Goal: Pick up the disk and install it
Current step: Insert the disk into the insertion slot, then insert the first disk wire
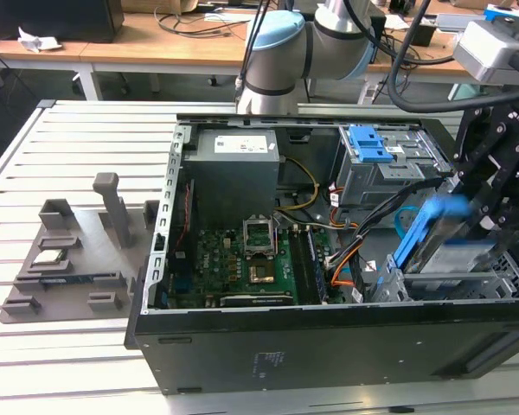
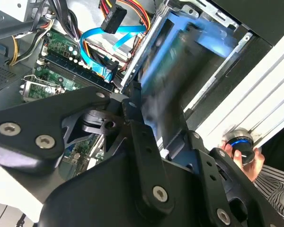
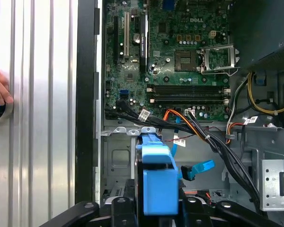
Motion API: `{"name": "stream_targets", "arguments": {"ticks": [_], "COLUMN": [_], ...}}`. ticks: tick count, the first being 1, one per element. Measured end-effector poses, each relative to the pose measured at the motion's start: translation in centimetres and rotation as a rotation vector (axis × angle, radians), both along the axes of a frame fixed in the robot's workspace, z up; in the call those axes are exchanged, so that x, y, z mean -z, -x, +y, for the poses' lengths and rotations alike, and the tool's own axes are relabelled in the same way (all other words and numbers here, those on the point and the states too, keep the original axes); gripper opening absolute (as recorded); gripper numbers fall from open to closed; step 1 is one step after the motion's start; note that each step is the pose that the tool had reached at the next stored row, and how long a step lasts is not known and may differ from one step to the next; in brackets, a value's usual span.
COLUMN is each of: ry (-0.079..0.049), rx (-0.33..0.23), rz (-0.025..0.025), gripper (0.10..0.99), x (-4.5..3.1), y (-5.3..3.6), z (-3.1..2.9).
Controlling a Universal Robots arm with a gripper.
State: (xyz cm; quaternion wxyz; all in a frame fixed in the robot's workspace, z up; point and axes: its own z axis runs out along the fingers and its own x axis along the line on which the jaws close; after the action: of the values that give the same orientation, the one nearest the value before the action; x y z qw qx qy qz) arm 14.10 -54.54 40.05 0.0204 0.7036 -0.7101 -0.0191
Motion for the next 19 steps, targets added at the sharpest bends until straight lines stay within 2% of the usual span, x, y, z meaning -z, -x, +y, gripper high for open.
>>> {"name": "stream_targets", "arguments": {"ticks": [1, 4, 6, 7, 10, 19], "ry": [0.000, 0.000, 0.000, 0.000, 0.000, 0.000], "rx": [0.000, 0.000, 0.000, 0.000, 0.000, 0.000], "rz": [0.0000, 0.0000, 0.0000, 0.0000, 0.0000, 0.0000], "gripper": [0.439, 0.424, 0.298, 0.298, 0.118, 0.106], "x": [0.00, 0.01, 0.01, 0.02, 0.02, 0.04], "y": [0.00, 0.00, 0.00, 0.00, 0.00, 0.00], "z": [0.00, 0.00, 0.00, 0.00, 0.00, 0.00]}}
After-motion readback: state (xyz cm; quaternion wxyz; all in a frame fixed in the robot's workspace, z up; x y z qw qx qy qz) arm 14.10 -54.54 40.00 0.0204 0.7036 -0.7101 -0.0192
